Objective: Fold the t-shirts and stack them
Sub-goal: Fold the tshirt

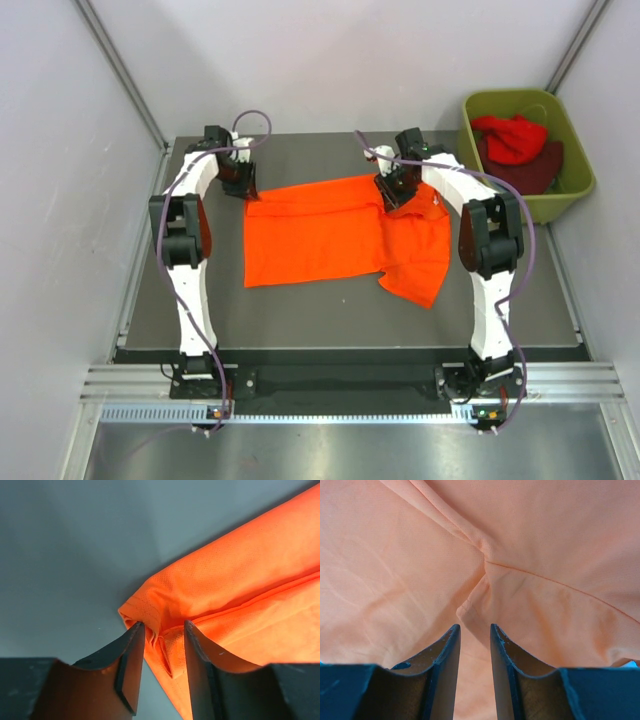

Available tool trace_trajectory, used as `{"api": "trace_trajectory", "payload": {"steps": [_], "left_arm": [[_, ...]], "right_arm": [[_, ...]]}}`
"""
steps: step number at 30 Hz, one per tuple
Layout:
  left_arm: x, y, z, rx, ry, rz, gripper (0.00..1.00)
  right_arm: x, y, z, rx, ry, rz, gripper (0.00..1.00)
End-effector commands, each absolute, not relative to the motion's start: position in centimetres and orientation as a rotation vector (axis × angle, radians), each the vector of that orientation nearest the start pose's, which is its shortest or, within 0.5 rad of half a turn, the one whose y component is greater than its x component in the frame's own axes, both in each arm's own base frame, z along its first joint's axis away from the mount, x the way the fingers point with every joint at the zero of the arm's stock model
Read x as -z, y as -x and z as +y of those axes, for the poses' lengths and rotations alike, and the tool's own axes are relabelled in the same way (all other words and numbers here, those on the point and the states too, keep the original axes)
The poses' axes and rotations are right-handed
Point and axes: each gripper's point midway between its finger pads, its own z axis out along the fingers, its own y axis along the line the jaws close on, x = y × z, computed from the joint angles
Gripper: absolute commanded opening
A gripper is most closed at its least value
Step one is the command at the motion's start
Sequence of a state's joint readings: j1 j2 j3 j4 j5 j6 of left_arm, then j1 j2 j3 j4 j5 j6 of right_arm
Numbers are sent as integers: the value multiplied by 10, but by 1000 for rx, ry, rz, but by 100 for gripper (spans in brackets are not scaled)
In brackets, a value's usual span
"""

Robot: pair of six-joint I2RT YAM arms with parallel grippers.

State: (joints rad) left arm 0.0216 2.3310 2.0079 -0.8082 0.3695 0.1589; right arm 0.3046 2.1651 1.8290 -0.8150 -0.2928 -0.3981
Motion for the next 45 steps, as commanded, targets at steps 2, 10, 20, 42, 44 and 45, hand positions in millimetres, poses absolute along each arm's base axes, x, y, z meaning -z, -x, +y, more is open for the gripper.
{"api": "trace_trajectory", "payload": {"steps": [2,10,20,42,44,45], "left_arm": [[-105,-528,-41,378,-283,2505,45],[-105,-522,-40,370,-245,2518,45],[-82,-530,-41,385,-237,2553,43],[-71,-603,-36,321,-195,2418,0],[-73,-608,-35,315,-198,2403,0],[-77,-608,-36,320,-210,2395,0]], "right_arm": [[-75,-459,184,-378,1002,2458,31],[-65,-464,182,-356,1005,2462,31],[-68,-480,180,-343,975,2446,30],[-60,-503,162,-263,886,2463,30],[-56,-504,160,-251,882,2470,30],[-57,-506,158,-240,878,2471,30]]}}
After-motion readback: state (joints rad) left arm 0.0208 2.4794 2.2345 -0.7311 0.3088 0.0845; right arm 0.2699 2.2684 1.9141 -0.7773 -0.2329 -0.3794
